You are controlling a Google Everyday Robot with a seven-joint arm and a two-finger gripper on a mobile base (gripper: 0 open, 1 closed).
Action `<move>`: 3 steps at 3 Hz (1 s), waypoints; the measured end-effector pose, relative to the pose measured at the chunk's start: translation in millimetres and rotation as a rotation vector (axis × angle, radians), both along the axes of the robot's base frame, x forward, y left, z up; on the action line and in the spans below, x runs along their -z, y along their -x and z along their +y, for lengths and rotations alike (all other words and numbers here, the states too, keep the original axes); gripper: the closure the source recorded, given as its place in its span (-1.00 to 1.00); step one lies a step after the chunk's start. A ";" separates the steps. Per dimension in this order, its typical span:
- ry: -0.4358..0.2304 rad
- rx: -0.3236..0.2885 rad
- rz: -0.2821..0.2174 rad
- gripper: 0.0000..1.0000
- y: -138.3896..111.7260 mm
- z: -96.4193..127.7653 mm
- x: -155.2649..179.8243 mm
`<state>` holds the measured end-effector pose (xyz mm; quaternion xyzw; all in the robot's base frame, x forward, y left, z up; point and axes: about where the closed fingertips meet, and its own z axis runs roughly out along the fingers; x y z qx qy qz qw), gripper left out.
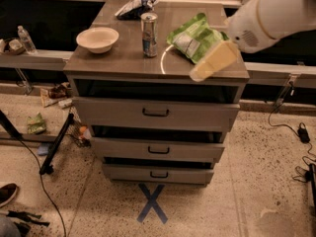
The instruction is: Move redbull can near blue chip bag
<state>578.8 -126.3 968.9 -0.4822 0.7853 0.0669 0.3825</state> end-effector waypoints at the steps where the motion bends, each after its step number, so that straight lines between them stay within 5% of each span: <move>1: -0.078 0.050 -0.012 -1.00 -32.6 42.2 13.9; 3: -0.109 0.078 -0.026 -1.00 -40.6 48.3 10.3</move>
Offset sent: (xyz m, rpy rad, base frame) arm 0.0306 0.0397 -0.0128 0.0730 -0.0119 -0.0465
